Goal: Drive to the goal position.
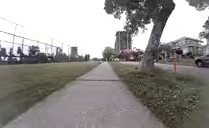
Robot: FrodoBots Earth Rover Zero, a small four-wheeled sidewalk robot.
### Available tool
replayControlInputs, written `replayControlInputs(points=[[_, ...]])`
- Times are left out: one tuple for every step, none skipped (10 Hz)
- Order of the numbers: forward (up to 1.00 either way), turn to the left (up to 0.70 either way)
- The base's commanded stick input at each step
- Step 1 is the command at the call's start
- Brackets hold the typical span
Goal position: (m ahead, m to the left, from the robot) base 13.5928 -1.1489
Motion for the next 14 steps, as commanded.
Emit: replayControlInputs(points=[[0.7,0.04],[0.7,0.0],[0.7,0.0],[0.7,0.0],[0.7,0.0],[0.7,0.0],[0.7,0.0],[0.7,0.0],[0.7,0.0],[0.7,0.0],[0.7,0.0],[0.7,0.0],[0.7,0.0],[0.7,0.0]])
